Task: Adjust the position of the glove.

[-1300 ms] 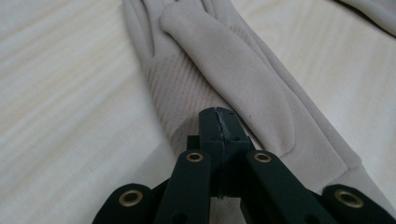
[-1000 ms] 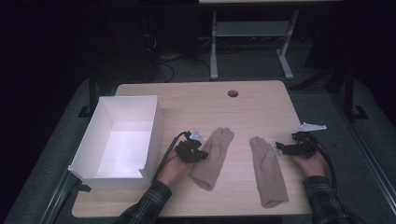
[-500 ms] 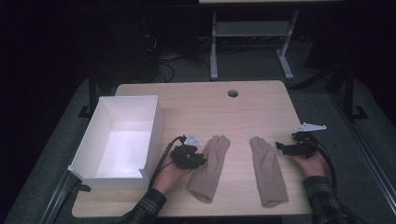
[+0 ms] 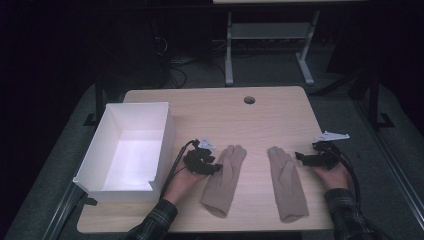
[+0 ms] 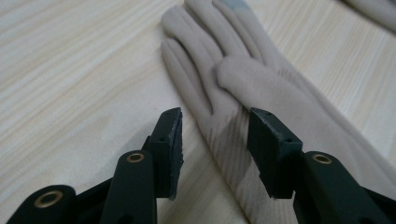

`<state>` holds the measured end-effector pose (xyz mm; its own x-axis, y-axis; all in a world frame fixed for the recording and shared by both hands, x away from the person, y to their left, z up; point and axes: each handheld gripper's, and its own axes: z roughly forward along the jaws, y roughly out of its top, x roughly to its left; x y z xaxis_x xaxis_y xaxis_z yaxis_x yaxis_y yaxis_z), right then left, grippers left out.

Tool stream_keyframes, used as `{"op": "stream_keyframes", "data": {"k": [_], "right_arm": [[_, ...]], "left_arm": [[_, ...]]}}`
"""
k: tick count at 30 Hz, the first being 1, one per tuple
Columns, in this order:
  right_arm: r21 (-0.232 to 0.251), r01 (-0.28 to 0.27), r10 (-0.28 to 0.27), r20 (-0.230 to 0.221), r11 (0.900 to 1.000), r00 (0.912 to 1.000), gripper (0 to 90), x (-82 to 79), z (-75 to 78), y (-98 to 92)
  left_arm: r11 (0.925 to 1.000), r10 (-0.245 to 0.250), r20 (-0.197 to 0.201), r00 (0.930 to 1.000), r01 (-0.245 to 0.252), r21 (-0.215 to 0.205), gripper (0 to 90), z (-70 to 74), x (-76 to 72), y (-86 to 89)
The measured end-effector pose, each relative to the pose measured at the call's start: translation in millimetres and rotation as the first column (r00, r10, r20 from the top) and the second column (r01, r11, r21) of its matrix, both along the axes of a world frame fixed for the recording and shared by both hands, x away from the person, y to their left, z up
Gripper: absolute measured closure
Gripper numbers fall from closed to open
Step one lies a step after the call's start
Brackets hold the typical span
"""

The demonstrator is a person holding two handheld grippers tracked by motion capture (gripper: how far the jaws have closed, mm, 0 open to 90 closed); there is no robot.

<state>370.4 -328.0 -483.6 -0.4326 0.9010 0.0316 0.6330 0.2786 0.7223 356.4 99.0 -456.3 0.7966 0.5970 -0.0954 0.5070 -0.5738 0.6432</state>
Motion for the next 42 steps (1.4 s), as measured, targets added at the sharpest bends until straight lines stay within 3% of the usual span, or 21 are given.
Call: {"op": "stream_keyframes", "data": {"k": [6, 7, 12, 14, 16, 17, 18, 19, 22, 23, 25, 26, 28, 29, 31, 32, 34, 35, 37, 40, 42], "right_arm": [[0.000, 0.000, 0.000, 0.000, 1.000, 1.0000, 14.9, 0.0, 0.0, 0.0], [-0.001, -0.002, 0.002, 0.002, 1.000, 1.0000, 14.9, 0.1, -0.1, 0.0], [-0.002, -0.021, 0.021, 0.004, 1.000, 0.9998, 16.2, -1.1, 0.1, 1.5], [0.001, -0.041, 0.041, 0.010, 0.999, 0.9991, 25.2, -3.4, 1.0, 2.1], [-0.001, -0.051, 0.051, 0.012, 0.999, 0.9986, 28.3, -4.9, 2.2, 3.3], [0.009, -0.075, 0.075, 0.001, 0.997, 0.9972, 42.4, -6.5, 4.3, 5.7], [0.009, -0.075, 0.075, 0.001, 0.997, 0.9972, 42.4, -6.5, 4.3, 5.7], [0.012, -0.087, 0.087, 0.003, 0.996, 0.9962, 49.0, -7.5, 5.7, 6.5], [0.039, -0.136, 0.136, -0.023, 0.990, 0.9904, 70.3, -13.6, 16.2, 8.7], [0.056, -0.174, 0.177, -0.053, 0.983, 0.9828, 79.9, -21.4, 22.5, 9.7], [0.055, -0.183, 0.186, -0.062, 0.982, 0.9806, 83.1, -25.0, 24.3, 10.5], [0.062, -0.222, 0.226, -0.081, 0.973, 0.9707, 88.7, -35.1, 27.6, 10.6], [0.072, -0.227, 0.233, -0.086, 0.971, 0.9688, 89.7, -38.0, 28.1, 10.5], [0.089, -0.259, 0.267, -0.092, 0.962, 0.9592, 89.8, -46.1, 28.7, 10.4], [0.098, -0.268, 0.278, -0.102, 0.958, 0.9552, 89.9, -50.2, 28.9, 11.6], [0.095, -0.292, 0.302, -0.119, 0.952, 0.9457, 90.0, -57.1, 27.7, 15.1], [0.086, -0.307, 0.316, -0.137, 0.948, 0.9388, 90.0, -61.4, 26.2, 18.5], [0.086, -0.307, 0.316, -0.137, 0.948, 0.9388, 90.0, -61.4, 26.2, 18.5], [0.088, -0.325, 0.335, -0.158, 0.942, 0.9287, 90.0, -60.8, 22.7, 23.1], [0.087, -0.337, 0.347, -0.160, 0.938, 0.9243, 90.0, -59.2, 21.4, 25.6], [0.090, -0.348, 0.358, -0.164, 0.933, 0.9192, 90.0, -58.4, 21.1, 31.3]], "left_arm": [[1.0000, -0.001, 0.001, 1.0000, 0.001, 0.004, 56.8, -5.3, -0.8, 0.0], [1.0000, -0.005, -0.006, 1.0000, 0.004, -0.006, 62.7, -5.7, -2.0, -0.6], [0.9997, -0.019, -0.009, 0.9998, 0.019, -0.014, 75.1, -6.2, -3.8, -1.5], [0.9995, -0.022, -0.020, 0.9995, 0.022, -0.022, 79.0, -6.5, -3.5, -1.7], [0.9995, -0.022, -0.023, 0.9995, 0.021, -0.025, 80.8, -6.6, -3.5, -2.0], [0.9994, -0.029, -0.023, 0.9993, 0.029, -0.019, 82.7, -6.2, -3.0, -2.4], [0.9994, -0.029, -0.023, 0.9993, 0.029, -0.019, 83.0, -6.2, -3.0, -2.4], [0.9994, -0.032, -0.022, 0.9993, 0.031, -0.013, 83.0, -5.9, -3.1, -2.7], [0.9994, -0.031, -0.023, 0.9993, 0.031, -0.014, 83.1, -5.9, -3.1, -2.7], [0.9994, -0.033, -0.021, 0.9992, 0.032, -0.013, 83.1, -5.9, -3.0, -2.6], [0.9994, -0.031, -0.021, 0.9993, 0.031, -0.013, 83.1, -5.9, -3.2, -2.7], [0.9995, -0.029, -0.020, 0.9994, 0.029, -0.013, 83.1, -5.9, -3.5, -3.0], [0.9995, -0.028, -0.019, 0.9994, 0.028, -0.014, 83.1, -6.0, -3.7, -3.1], [0.9995, -0.027, -0.018, 0.9995, 0.027, -0.014, 83.1, -6.1, -3.7, -3.1], [0.9995, -0.028, -0.021, 0.9994, 0.027, -0.015, 83.1, -6.0, -3.5, -2.6], [0.9996, -0.027, -0.022, 0.9994, 0.027, -0.012, 83.1, -5.8, -3.7, -2.5], [0.9995, -0.027, -0.019, 0.9994, 0.027, -0.013, 83.1, -6.0, -4.2, -2.7], [0.9995, -0.027, -0.019, 0.9994, 0.027, -0.013, 83.1, -6.0, -4.2, -2.7], [0.9997, -0.017, -0.021, 0.9996, 0.017, -0.020, 83.3, -6.2, -4.3, -2.8], [0.9995, -0.014, -0.031, 0.9994, 0.014, -0.030, 83.8, -6.2, -3.6, -1.9], [0.9981, -0.002, -0.053, 0.9986, -0.001, -0.062, 84.6, -6.9, -1.9, -0.2]]}}
